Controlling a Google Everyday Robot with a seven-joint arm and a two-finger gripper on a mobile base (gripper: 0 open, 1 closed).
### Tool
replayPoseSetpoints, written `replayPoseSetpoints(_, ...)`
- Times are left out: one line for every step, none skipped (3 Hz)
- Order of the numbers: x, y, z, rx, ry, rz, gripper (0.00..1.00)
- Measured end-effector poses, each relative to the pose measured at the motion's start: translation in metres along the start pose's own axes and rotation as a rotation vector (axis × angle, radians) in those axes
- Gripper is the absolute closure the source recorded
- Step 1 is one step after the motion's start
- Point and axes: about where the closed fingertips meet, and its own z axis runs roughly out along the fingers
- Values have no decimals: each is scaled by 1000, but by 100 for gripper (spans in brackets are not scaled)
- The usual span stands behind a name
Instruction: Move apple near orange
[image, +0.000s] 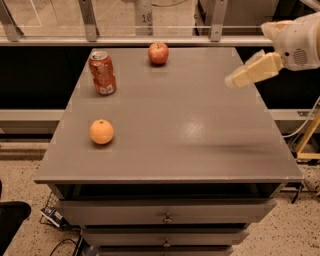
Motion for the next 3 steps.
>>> replayPoseSetpoints(-33,-30,26,74,-201,36,0)
replayPoseSetpoints(-53,-58,36,185,-311,74,0)
replayPoseSetpoints(-58,-69,33,233,-328,78,0)
